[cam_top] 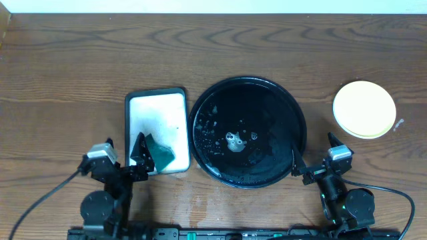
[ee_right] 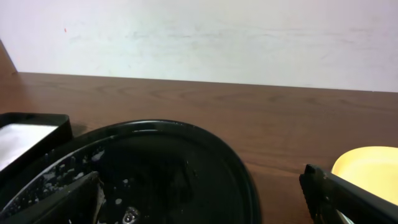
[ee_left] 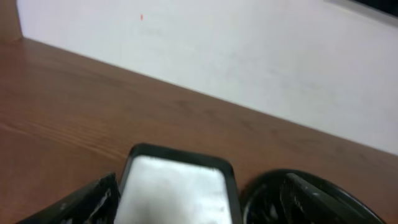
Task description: Clean dirty plates on tray and stack at the side
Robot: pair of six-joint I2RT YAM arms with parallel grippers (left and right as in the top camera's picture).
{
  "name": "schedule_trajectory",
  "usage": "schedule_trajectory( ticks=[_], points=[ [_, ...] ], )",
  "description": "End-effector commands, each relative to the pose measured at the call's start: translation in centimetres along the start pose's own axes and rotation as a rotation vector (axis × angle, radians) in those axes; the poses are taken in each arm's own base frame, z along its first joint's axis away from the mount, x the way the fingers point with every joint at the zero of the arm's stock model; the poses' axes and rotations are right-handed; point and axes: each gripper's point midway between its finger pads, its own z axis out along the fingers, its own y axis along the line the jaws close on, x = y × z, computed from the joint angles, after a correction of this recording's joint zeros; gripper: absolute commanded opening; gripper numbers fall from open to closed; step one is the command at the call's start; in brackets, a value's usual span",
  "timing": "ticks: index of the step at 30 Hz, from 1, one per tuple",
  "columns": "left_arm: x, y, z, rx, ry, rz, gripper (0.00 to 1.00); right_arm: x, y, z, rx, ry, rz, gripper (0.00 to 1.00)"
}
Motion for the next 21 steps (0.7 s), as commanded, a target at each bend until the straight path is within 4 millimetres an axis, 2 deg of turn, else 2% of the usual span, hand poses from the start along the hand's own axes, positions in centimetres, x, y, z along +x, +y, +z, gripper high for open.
schedule_trajectory(
  ticks=[1, 11, 21],
  points=[
    [0.7, 0.6, 0.5, -0.007, -0.035, 0.014, 0.83, 0.0, -0.3, 0.0, 0.015, -0.003, -0.012, 0.99],
    [5.5, 2.2, 2.9, -0.009, -0.030, -0.020, 0.83, 0.0, -0.3, 0.0, 0.015, -0.003, -0.012, 0.99],
    [5.7, 2.3, 2.9, -0.012, -0.022, -0.019, 0.83, 0.0, -0.3, 0.0, 0.015, -0.003, -0.012, 0.99]
  ],
)
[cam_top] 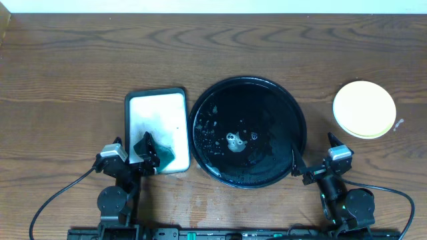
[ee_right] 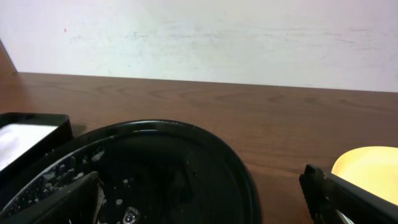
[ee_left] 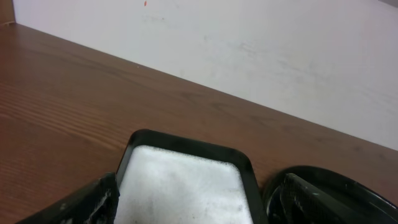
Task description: Clean dirty plates on tray and stack at the side
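A pale yellow plate (cam_top: 364,109) lies on the table at the right, its edge visible as the plate (ee_right: 367,168) in the right wrist view. The round black tray (cam_top: 200,107) in the middle holds only foam specks and water drops. My left gripper (cam_top: 147,155) stands open at the near end of a rectangular black tray (cam_top: 155,91) full of white foam, beside a green sponge (cam_top: 164,155). The left gripper (ee_left: 205,214) has only foam between its fingers. My right gripper (cam_top: 313,151) is open at the round tray's near right rim, empty.
The wooden table (cam_top: 67,60) stretches bare to the left and behind the trays. A white wall (ee_right: 199,31) closes the far side. Cables run from both arm bases at the table's front edge.
My left wrist has shifted a little to the right at the near end of the foam tray, still open. The right arm, sponge, trays and yellow plate have not moved.
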Robot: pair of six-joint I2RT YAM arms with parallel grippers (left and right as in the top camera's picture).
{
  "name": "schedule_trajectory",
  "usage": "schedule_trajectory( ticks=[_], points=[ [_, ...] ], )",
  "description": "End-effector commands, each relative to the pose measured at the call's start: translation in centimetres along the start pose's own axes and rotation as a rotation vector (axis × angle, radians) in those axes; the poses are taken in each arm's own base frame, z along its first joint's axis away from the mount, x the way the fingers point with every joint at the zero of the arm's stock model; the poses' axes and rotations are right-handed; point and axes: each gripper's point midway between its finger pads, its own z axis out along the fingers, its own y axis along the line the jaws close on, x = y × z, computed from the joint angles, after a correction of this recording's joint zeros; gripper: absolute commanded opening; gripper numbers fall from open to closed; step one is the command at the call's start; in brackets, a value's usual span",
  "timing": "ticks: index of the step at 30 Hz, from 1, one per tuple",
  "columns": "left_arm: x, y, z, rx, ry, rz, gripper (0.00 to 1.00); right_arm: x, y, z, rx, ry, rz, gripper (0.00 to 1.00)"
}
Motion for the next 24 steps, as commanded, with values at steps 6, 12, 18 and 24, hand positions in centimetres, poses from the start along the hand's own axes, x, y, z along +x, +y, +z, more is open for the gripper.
schedule_trajectory(
  ticks=[6, 12, 18, 24],
  points=[
    [1.8, 0.8, 0.0, -0.034, 0.064, -0.007, 0.83, 0.0, -0.3, 0.0, 0.015, -0.004, -0.012, 0.99],
    [1.9, 0.9, 0.0, -0.035, 0.069, -0.007, 0.83, 0.0, -0.3, 0.0, 0.015, -0.004, -0.012, 0.99],
    [1.9, 0.9, 0.0, -0.035, 0.069, -0.007, 0.83, 0.0, -0.3, 0.0, 0.015, -0.003, -0.012, 0.99],
    [1.9, 0.9, 0.0, -0.035, 0.069, -0.007, 0.83, 0.0, -0.3, 0.0, 0.015, -0.003, -0.012, 0.99]
  ],
)
